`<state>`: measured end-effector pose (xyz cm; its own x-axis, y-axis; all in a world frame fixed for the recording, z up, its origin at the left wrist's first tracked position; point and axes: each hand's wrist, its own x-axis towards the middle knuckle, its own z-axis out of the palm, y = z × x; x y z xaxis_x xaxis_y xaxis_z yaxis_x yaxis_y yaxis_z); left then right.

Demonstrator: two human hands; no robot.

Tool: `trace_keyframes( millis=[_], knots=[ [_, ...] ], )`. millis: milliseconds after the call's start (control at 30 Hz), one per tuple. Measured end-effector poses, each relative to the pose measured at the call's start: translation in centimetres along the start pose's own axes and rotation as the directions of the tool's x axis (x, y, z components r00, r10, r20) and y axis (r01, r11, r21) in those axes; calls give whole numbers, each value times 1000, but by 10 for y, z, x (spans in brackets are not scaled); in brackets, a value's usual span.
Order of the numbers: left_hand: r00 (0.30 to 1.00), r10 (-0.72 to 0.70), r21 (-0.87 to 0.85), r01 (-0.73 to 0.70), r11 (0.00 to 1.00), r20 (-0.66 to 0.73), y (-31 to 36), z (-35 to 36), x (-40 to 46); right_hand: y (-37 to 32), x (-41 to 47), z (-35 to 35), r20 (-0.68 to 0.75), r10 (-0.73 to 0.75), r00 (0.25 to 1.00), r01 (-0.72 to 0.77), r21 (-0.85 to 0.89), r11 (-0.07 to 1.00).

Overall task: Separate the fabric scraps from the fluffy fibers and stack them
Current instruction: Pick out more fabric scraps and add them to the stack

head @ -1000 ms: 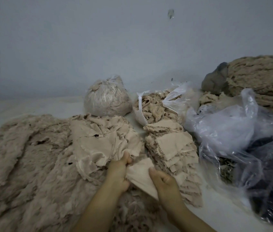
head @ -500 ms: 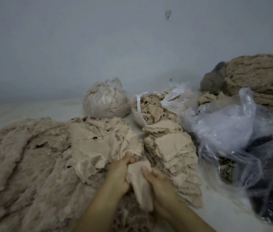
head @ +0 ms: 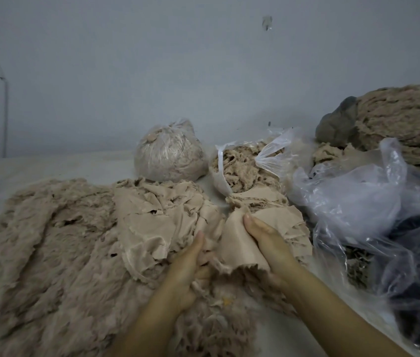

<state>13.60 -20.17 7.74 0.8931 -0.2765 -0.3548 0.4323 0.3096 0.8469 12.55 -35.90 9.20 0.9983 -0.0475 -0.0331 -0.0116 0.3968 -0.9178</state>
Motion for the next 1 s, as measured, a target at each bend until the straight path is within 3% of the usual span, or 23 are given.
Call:
trace_keyframes(
  millis=[100, 267, 367, 500, 700, 833, 933, 1000],
  knots=[
    [995, 27, -5, -27, 1000, 96, -3, 8, -1, -3, 11, -1, -11, -72, 997, 69, -161, 985],
    [992, 115, 1, -115, 993, 42, -4, 4, 7, -2, 25, -14, -137, -370, 919, 249, -526, 814],
    [986, 128, 49, -133, 990, 105, -4, 1, 10, -5, 32, -23, -153, -452, 879, 284, -594, 753],
    [986, 141, 58, -147, 987, 88, -6, -4, 14, -12, 39, -33, -171, -506, 845, 286, -656, 699],
    [992, 123, 166, -126, 978, 25, -9, -21, 15, -35, 57, -56, -258, -504, 824, 207, -692, 692],
    [998, -46, 278, 34, 960, 39, -11, -22, 9, -45, 65, -75, -260, -457, 851, 76, -799, 596],
    [991, -131, 216, 119, 969, 39, -11, -9, 14, -44, 64, -79, -281, -409, 868, 53, -767, 640],
    [992, -127, 66, 125, 990, 25, -8, 4, 25, -41, 63, -76, -288, -388, 876, 43, -752, 657]
  ],
)
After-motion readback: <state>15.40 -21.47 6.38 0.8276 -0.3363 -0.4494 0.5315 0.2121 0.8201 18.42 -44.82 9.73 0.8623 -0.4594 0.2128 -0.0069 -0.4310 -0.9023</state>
